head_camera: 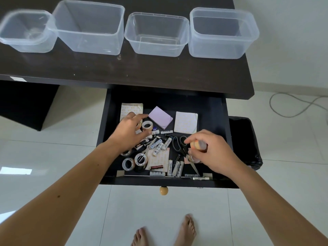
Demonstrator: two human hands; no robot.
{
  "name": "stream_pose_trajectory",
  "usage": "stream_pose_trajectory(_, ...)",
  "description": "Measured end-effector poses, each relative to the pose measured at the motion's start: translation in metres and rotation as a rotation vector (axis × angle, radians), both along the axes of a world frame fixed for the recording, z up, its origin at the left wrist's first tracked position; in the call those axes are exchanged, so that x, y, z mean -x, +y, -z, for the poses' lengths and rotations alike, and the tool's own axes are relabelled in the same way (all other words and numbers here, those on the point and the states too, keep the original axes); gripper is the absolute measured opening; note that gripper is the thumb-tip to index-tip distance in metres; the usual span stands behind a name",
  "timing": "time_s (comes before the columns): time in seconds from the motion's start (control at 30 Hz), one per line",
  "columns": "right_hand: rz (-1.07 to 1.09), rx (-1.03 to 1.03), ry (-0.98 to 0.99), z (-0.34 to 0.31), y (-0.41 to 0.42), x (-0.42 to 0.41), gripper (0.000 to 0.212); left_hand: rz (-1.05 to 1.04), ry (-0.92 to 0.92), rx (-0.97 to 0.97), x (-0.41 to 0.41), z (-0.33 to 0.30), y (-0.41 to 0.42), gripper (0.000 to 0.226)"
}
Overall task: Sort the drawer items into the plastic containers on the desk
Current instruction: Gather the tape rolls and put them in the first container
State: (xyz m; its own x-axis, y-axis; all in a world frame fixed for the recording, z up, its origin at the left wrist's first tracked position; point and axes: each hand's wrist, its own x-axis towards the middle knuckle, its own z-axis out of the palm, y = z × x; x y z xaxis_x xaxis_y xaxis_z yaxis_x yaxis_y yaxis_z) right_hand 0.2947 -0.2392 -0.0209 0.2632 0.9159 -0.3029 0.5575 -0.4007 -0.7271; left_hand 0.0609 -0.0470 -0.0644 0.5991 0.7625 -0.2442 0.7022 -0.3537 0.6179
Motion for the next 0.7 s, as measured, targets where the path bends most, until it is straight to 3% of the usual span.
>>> stream_pose_trajectory(0.33,-0.225,0.127,-0.188,-0.005,0.002,-0.015,0.016,-0.038,0.017,0.001,-0.002,-0.003,0.004,0.053)
stream_pose_trajectory(0.6,-0.374,0.188,-0.326,0.007,0.004,-0.01,0.029,-0.09,-0.227,0.131,0.008,-0.026,-0.01,0.043)
stream_pose_trajectory(0.7,-0.397,0.195,-0.311,0.006,0.005,-0.009,0.036,-0.054,-0.272,0.196,0.014,-0.034,-0.015,0.052)
